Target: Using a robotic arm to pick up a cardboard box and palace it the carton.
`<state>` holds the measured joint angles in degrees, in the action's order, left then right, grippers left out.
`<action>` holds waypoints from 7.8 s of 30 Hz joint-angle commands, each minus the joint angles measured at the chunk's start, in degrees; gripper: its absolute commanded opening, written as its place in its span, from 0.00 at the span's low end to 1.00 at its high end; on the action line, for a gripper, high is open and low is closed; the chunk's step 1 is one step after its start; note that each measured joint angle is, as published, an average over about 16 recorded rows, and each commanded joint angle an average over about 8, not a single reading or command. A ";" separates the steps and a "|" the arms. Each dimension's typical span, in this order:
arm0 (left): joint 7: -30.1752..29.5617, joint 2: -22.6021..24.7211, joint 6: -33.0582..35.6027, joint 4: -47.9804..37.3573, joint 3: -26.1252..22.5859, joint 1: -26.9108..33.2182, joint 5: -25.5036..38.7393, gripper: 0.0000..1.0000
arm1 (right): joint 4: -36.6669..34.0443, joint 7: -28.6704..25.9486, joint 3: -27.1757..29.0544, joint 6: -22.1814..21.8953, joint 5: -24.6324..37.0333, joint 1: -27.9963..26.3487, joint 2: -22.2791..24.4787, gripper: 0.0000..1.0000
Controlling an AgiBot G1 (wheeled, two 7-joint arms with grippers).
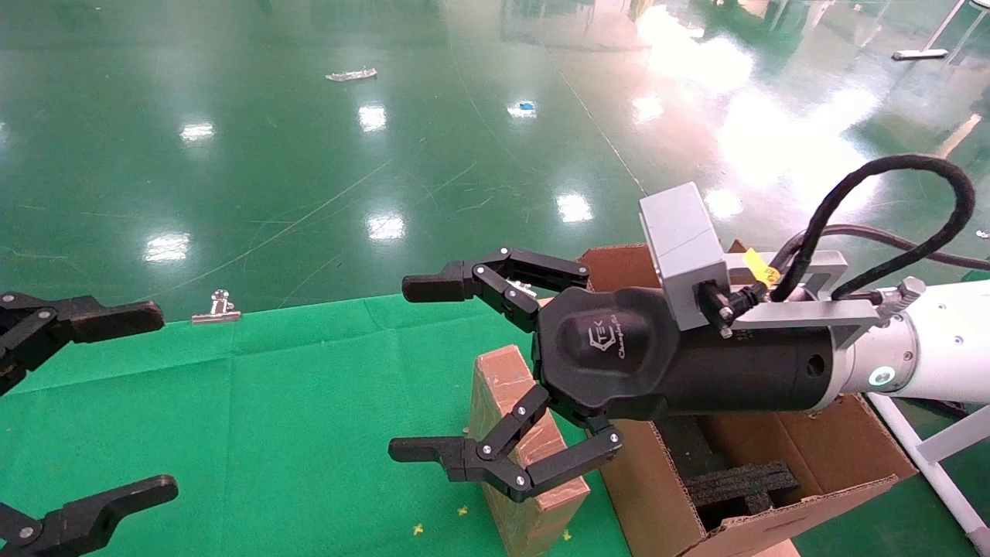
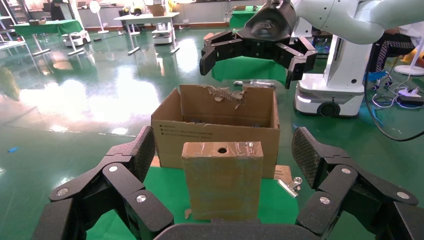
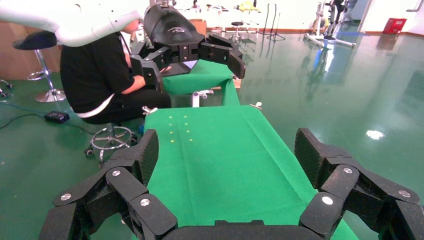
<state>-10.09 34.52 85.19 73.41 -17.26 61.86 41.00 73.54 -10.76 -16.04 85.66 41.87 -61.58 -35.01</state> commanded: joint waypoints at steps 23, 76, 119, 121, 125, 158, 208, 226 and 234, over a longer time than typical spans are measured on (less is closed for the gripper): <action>0.03 0.00 0.02 -0.04 -0.03 0.03 -0.01 1.00 | 3.71 -4.38 -7.22 -0.22 13.41 -5.79 -2.51 1.00; 0.10 -0.05 -0.04 -0.05 -0.18 0.07 -0.11 1.00 | 2.85 -39.88 -76.12 0.55 34.98 -65.74 -14.42 1.00; 0.16 -0.10 -0.09 -0.05 -0.29 0.09 -0.18 0.00 | -2.64 -68.37 -81.44 -3.47 35.67 -58.76 -17.75 0.00; 0.16 -0.10 -0.09 -0.05 -0.29 0.09 -0.19 0.00 | -2.46 -68.47 -81.52 -3.53 35.87 -58.74 -17.67 0.00; 0.16 -0.10 -0.09 -0.05 -0.30 0.10 -0.19 0.00 | -2.13 -68.41 -81.59 -3.79 36.22 -58.71 -17.34 0.00; 0.20 -0.14 -0.13 -0.05 -0.39 0.11 -0.25 0.00 | -15.83 -48.19 -68.10 -11.76 37.44 -76.43 8.18 0.00; 0.26 -0.19 -0.18 -0.05 -0.51 0.14 -0.33 1.00 | -56.21 -49.31 -78.24 -14.84 41.14 -45.94 -8.06 0.00; 0.28 -0.20 -0.19 -0.05 -0.55 0.15 -0.36 1.00 | -63.82 -38.78 -74.01 -21.82 33.92 -35.36 -11.54 0.68; 0.29 -0.21 -0.20 -0.05 -0.57 0.16 -0.37 1.00 | -66.98 -34.92 -73.24 -20.59 32.84 -36.30 -12.04 1.00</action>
<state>-9.79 34.31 84.99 73.36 -17.83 62.01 40.63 6.72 -46.03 -89.39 64.98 74.85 -97.84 -47.14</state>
